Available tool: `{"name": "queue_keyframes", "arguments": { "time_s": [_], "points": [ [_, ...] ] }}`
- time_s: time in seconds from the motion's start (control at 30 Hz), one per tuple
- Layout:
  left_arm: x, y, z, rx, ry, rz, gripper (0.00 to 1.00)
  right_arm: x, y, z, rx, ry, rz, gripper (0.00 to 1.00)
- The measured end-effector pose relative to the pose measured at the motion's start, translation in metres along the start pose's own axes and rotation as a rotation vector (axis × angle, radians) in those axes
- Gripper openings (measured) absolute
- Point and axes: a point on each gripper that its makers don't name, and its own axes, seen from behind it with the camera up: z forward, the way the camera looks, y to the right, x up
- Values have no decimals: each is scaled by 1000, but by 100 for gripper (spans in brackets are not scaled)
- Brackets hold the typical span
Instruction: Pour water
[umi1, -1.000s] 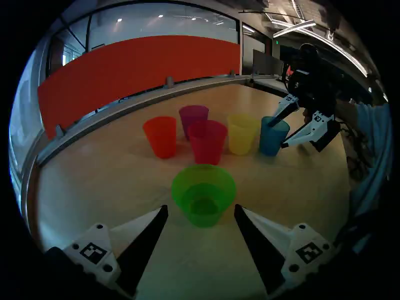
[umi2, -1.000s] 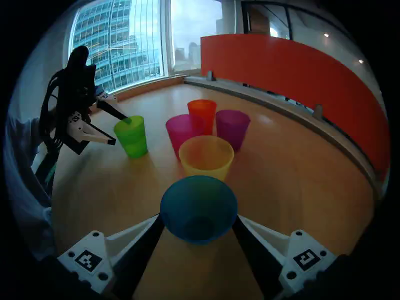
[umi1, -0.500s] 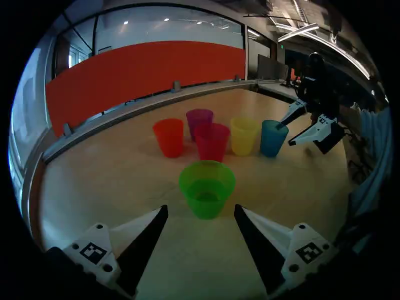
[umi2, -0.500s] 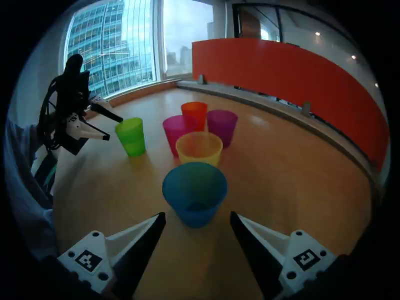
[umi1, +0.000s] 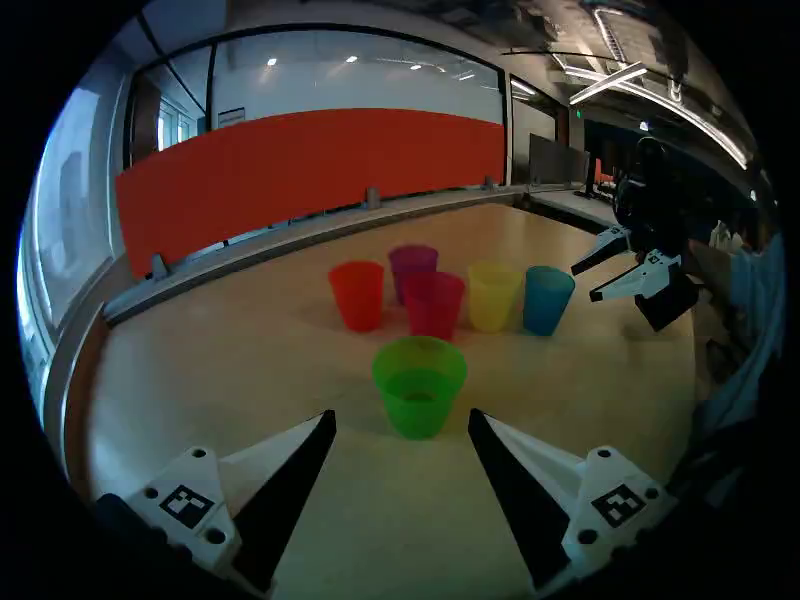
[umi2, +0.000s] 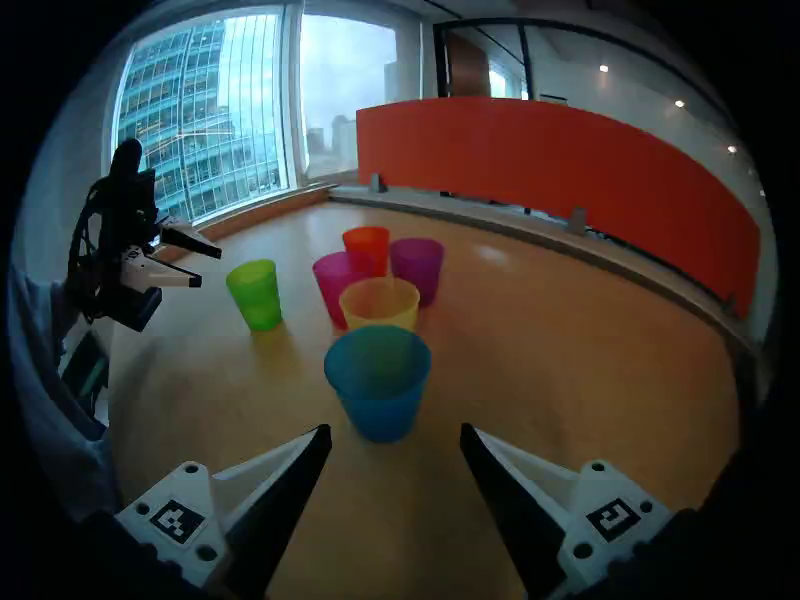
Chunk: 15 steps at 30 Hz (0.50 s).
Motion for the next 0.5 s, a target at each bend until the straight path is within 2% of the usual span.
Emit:
{"name": "queue_keyframes", "arguments": {
  "time_s": [0.3, 0.5],
  "points": [
    [26, -12, -22, 105, 110, 5, 99, 32, 9, -22, -96, 122, 3, 100],
    [42, -21, -35, 184, 190, -18, 99, 54, 23, -33, -182, 197, 4, 100]
  ]
}}
